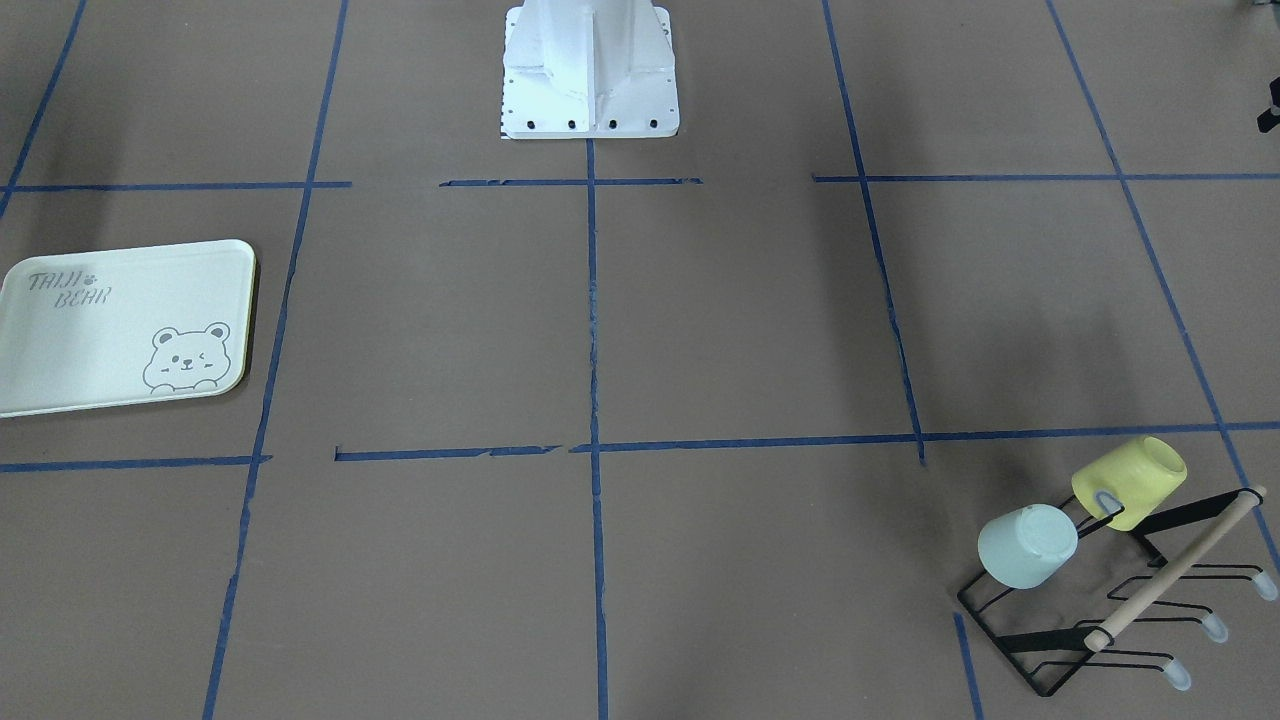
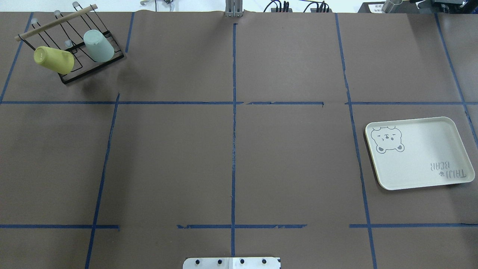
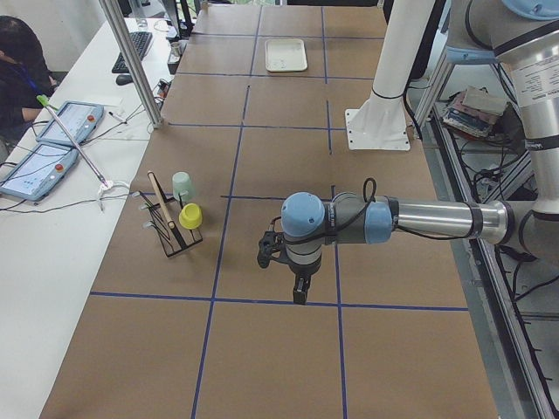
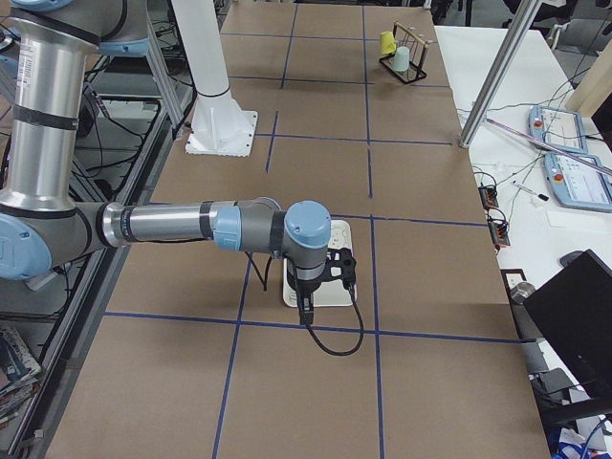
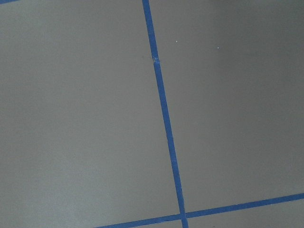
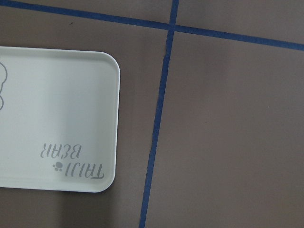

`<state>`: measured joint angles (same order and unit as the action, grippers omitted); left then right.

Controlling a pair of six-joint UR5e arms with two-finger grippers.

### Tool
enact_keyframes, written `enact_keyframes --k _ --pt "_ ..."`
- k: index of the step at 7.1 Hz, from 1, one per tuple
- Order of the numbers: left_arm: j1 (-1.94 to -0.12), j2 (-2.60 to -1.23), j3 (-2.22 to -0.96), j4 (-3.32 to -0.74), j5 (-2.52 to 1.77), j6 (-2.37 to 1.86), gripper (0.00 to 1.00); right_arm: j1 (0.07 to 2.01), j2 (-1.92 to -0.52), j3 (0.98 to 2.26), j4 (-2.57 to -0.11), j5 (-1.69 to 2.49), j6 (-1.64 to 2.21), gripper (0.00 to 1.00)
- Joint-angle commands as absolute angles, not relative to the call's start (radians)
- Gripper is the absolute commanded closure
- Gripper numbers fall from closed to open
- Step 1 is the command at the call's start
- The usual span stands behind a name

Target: Left arm grabs green cup and hands to right arm on tray

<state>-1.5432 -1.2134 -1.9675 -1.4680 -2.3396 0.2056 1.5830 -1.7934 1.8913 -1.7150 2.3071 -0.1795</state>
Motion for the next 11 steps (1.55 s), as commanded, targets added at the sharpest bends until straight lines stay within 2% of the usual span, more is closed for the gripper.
enact_keyframes --k 1,4,7,10,11 --pt "-1.543 -1.213 -1.956 -1.476 -2.339 0.210 0.00 1.583 -1.793 1.891 -1.715 2.309 -0.179 0.00" --pt "-1.542 -1.227 -1.947 -1.479 -2.339 0.207 0.00 1.582 -1.778 1.896 -1.713 2.309 -0.181 0.00" --pt "-1.540 -1.420 -1.913 -1.488 -2.342 0.202 0.00 1.582 -1.750 1.894 -1.715 2.309 -0.179 0.00" --pt "-1.537 -1.613 -1.743 -1.610 -2.350 0.119 0.00 1.582 -1.749 1.894 -1.715 2.309 -0.179 0.00" --pt "-1.532 -1.641 -1.735 -1.682 -2.350 0.022 0.00 1.582 -1.749 1.894 -1.715 2.309 -0.179 0.00"
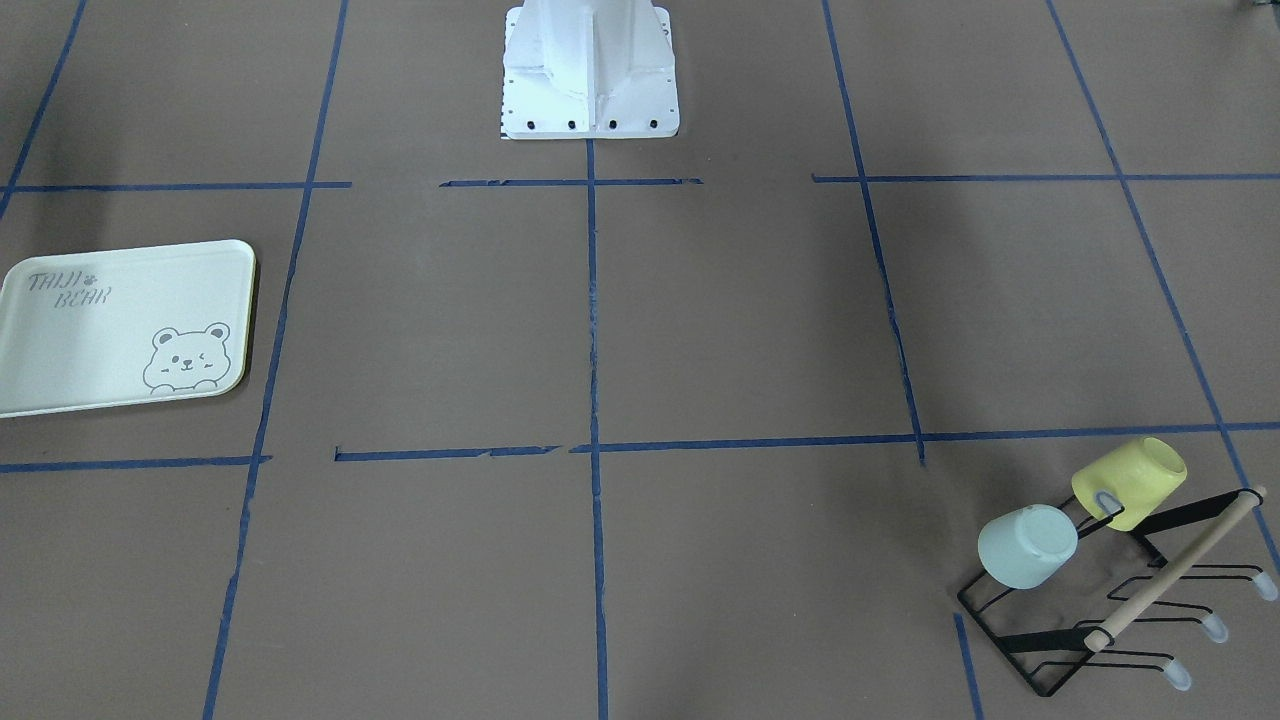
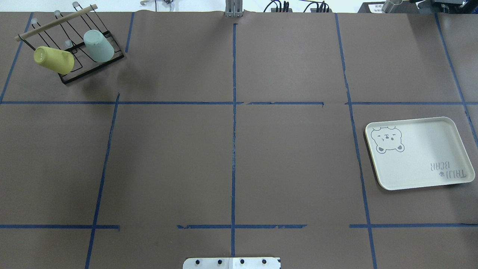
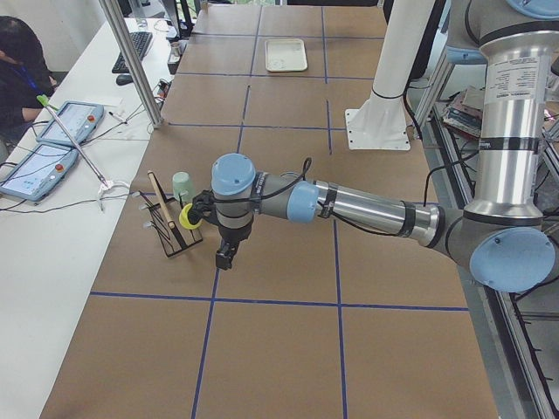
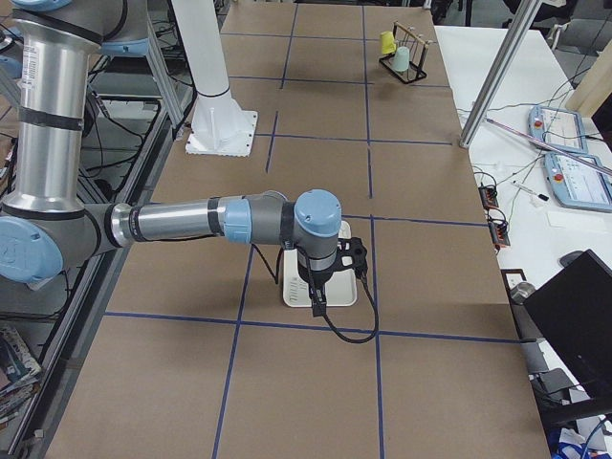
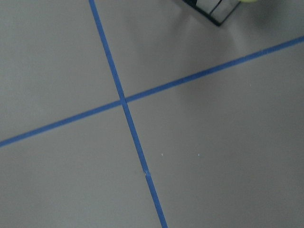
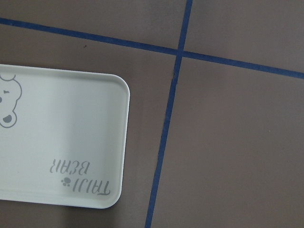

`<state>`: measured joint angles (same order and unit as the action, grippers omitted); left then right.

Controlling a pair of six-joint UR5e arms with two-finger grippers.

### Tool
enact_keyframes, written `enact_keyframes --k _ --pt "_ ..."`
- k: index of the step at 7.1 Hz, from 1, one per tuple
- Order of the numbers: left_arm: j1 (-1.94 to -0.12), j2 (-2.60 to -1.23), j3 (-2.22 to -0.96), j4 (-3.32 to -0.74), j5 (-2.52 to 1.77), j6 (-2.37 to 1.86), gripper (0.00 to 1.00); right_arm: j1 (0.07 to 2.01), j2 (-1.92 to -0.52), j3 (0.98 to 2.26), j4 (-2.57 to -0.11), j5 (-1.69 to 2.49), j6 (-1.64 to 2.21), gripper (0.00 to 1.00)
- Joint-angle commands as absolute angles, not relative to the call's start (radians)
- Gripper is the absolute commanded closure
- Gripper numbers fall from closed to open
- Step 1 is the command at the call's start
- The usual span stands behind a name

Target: Left arm grabs green cup and hands to right arm on tray

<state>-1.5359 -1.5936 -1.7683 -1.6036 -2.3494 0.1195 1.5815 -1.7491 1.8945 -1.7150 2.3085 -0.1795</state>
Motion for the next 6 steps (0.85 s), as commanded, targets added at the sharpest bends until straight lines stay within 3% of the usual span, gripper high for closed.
enact_keyframes --k 1,3,6 --pt "-1.484 -1.666 -1.733 -1.765 -2.347 -0.095 0.00 1.582 -1.749 1.894 -1.715 2.309 -0.179 0.00" --pt "-1.401 -1.809 -1.730 -1.824 -2.326 -0.358 0.00 1.582 -1.747 1.894 -1.715 2.307 -0.179 0.00" --pt "-1.124 -2.004 -1.701 -1.822 -1.846 -0.792 0.00 1.582 -1.749 1.893 -1.715 2.309 -0.179 0.00"
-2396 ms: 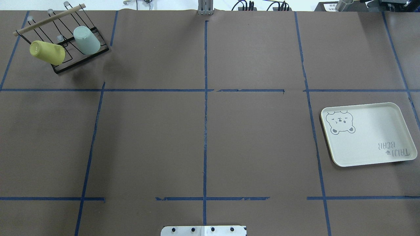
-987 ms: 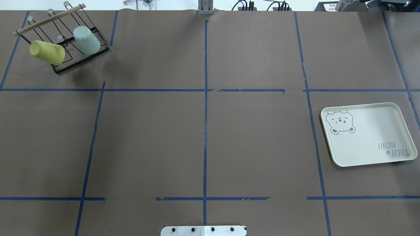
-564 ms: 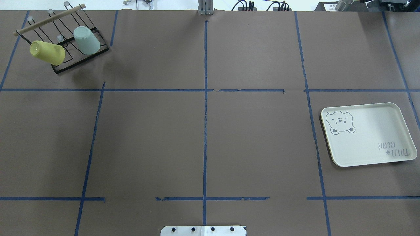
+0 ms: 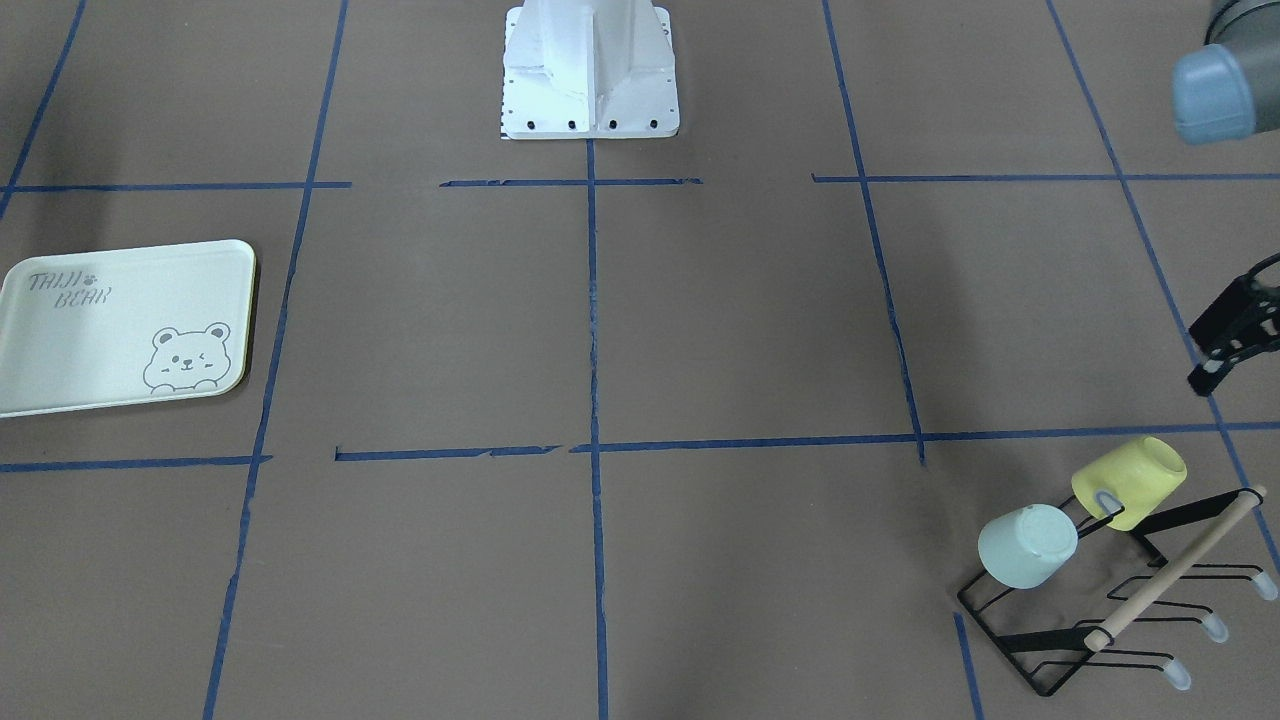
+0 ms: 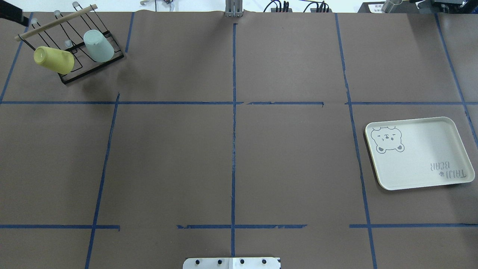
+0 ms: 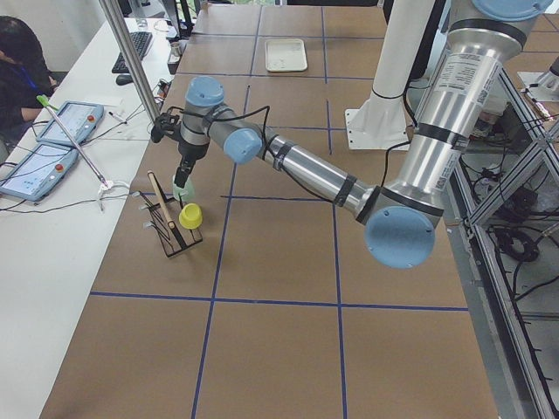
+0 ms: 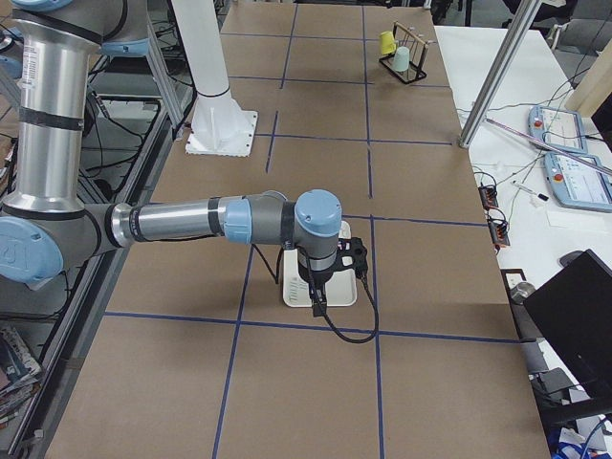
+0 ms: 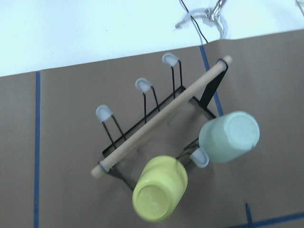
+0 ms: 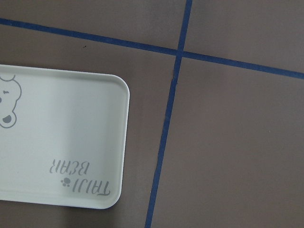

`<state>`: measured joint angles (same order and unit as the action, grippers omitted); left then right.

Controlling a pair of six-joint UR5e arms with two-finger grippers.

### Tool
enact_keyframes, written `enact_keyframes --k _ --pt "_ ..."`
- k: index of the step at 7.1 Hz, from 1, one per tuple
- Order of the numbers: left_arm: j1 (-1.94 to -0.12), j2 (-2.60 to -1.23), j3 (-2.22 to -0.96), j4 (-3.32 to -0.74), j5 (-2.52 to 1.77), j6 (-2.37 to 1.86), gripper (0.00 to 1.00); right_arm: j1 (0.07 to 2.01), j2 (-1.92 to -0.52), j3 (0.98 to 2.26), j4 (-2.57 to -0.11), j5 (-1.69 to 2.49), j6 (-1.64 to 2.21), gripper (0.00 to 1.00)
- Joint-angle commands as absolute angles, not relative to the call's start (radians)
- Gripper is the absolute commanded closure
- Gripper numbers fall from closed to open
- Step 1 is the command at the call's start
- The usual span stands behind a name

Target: Left arm grabs green cup and hands to right arm on tray

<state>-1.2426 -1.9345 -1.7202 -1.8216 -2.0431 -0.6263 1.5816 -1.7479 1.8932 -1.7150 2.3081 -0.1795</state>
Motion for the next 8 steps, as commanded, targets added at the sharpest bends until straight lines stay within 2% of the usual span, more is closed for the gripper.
enact_keyframes --k 1,2,5,8 --pt "-1.047 -2.058 -1.647 -1.825 -1.703 -0.893 0.00 1.582 -1.749 1.891 -1.715 2.307 -0.179 0.00" --pt "-0.999 -2.090 -1.591 -1.842 -1.604 -0.934 0.00 1.582 -1.749 1.891 -1.715 2.307 -0.179 0.00" --pt "-0.986 -2.100 -1.381 -2.121 -1.554 -0.983 0.00 1.582 -1.749 1.891 -1.715 2.309 -0.179 0.00" --pt "-0.925 -2.100 -1.329 -2.161 -1.453 -0.983 0.00 1.582 -1.749 1.890 -1.715 2.307 -0.179 0.00"
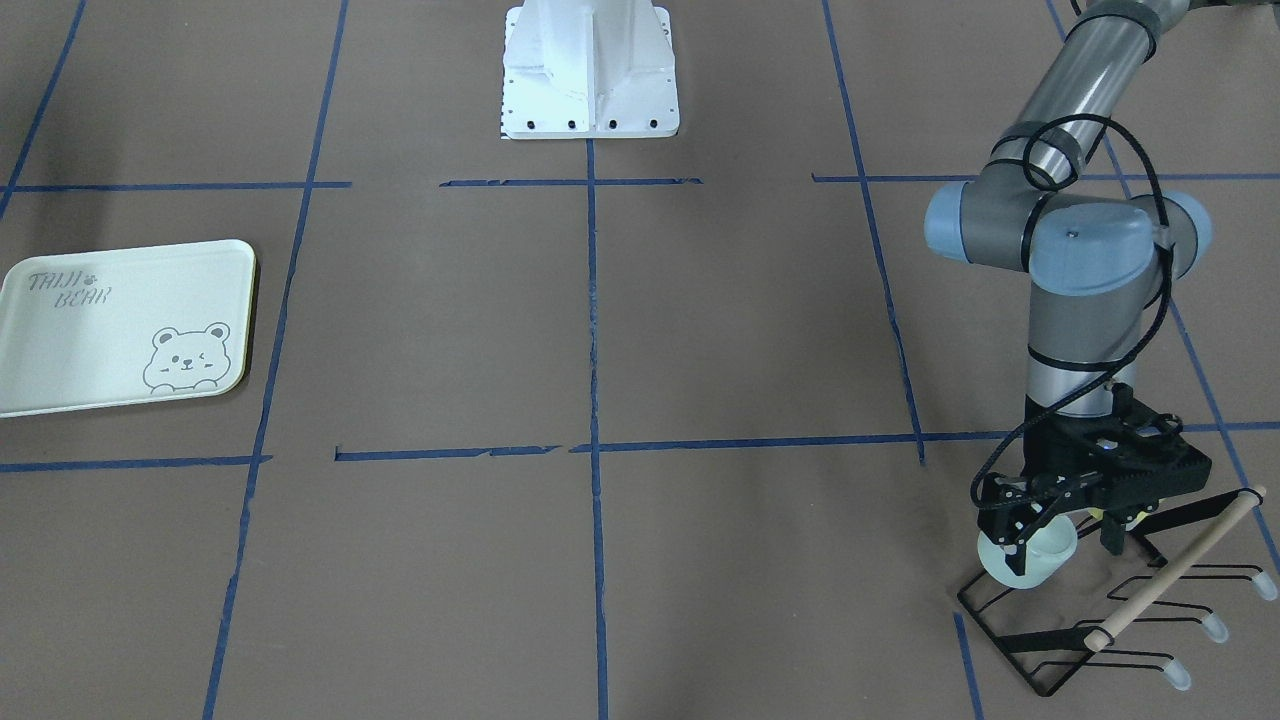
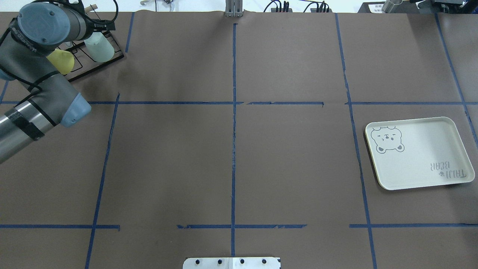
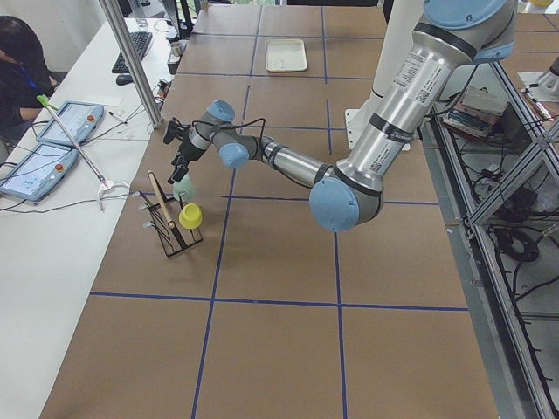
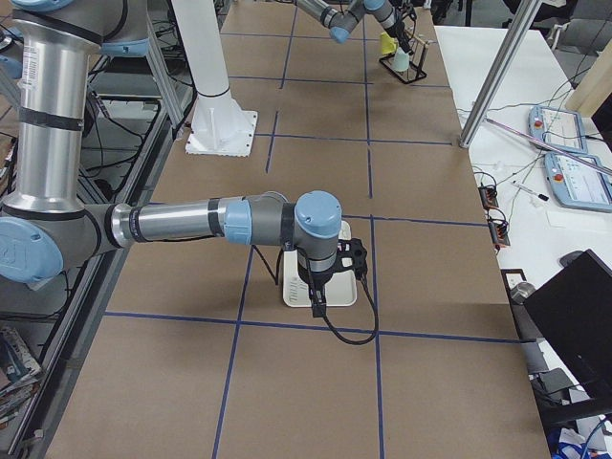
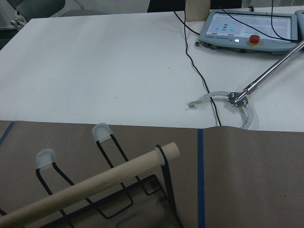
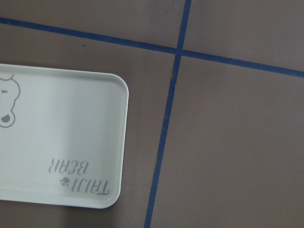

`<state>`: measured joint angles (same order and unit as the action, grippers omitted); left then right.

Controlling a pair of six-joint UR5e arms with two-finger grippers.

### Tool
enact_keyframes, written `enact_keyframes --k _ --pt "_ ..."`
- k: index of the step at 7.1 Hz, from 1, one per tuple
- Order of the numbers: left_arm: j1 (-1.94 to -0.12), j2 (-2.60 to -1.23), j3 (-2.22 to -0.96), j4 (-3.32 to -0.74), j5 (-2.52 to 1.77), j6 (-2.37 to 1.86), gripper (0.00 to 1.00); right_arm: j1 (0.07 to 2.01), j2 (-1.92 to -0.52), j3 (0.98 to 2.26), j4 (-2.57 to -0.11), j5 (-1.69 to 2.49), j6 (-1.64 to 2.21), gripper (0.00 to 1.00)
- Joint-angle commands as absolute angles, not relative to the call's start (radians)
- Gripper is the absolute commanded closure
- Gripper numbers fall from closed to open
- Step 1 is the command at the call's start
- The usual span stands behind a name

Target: Left arm grabs green cup and hands to right arm on tray

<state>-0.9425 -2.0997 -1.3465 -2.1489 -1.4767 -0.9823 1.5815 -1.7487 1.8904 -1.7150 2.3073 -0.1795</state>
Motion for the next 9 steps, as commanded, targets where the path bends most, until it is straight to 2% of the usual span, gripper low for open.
enact_keyframes --k 1,5,6,7,8,9 --pt "-0.919 -2.099 -1.312 -2.164 -1.451 -0.983 0.00 1.582 -1.749 1.888 -1.715 2.307 -0.179 0.00" --pt "-0.905 -2.098 -1.305 -2.164 -1.453 -0.983 0.00 1.582 -1.749 1.891 -1.715 2.307 -0.179 0.00" --pt "-0.907 -2.097 -1.305 -2.164 -1.453 -0.983 0.15 1.582 -1.749 1.891 -1.715 2.307 -0.179 0.00" --pt "-0.907 -2.097 -1.307 -2.164 -1.453 -0.982 0.36 1.582 -1.749 1.891 -1.715 2.307 -0.179 0.00" --pt "-0.907 -2.095 -1.312 -2.166 -1.454 -0.976 0.48 1.582 -1.749 1.894 -1.715 2.309 -0.176 0.00" --pt "-0.908 -2.094 -1.313 -2.167 -1.454 -0.973 0.49 1.582 -1.749 1.893 -1.715 2.309 -0.176 0.00"
